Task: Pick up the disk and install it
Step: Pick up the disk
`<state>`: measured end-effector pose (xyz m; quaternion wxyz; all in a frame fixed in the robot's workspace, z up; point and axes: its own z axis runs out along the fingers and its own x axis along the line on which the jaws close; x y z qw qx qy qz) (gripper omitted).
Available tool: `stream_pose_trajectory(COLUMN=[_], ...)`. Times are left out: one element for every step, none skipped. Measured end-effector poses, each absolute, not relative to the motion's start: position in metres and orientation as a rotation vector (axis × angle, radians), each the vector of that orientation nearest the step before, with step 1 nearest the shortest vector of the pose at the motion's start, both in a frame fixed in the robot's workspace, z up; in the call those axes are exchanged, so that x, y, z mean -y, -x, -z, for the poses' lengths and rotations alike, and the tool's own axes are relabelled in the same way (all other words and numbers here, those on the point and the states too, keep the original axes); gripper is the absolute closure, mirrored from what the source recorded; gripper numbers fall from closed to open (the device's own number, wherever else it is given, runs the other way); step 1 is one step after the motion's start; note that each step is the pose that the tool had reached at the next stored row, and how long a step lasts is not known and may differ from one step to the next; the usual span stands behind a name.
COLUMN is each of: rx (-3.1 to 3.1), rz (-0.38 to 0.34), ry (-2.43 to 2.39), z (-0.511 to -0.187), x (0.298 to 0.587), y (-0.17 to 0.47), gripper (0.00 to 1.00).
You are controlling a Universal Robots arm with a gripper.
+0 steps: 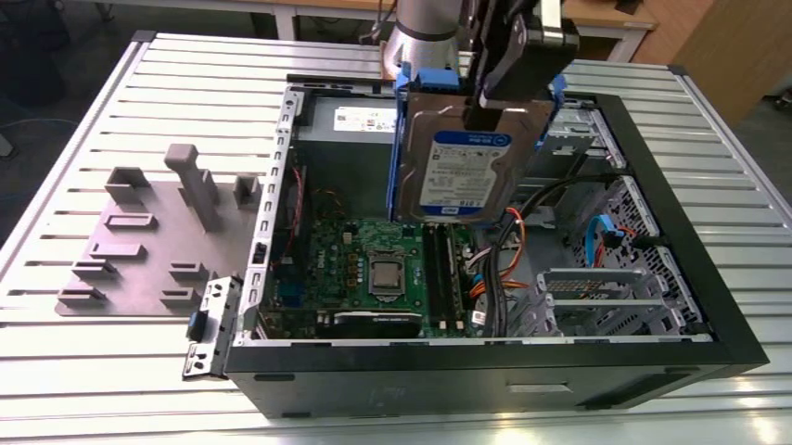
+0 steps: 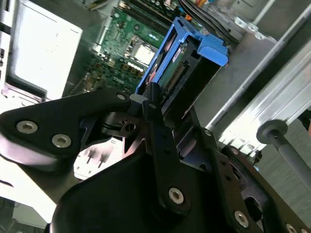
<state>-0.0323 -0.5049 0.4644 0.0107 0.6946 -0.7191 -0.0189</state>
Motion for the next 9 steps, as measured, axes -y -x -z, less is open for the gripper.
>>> stream_pose_trajectory(rx=[2.244,2.244,2.244,2.244,2.244,2.244,2.244,2.244,2.244], rz=[0.059,0.059,0.059,0.059,0.059,0.059,0.059,0.059,0.059], ry=[-2.167,-2.167,-2.167,-2.167,-2.167,-2.167,-2.167,-2.167,-2.167], z=[-0.464,-0.464,-0.464,-0.464,-0.463,-0.463,-0.463,-0.463,-0.463], x=[0.509,0.513,0.516,0.52,0.523,0.526,0.529,0.531,0.534], y=[0.032,0.032,0.032,0.032,0.032,0.032,0.032,0.032,0.032], gripper=[0.65,0.65,0.65,0.65,0.65,0.65,0.65,0.65,0.65])
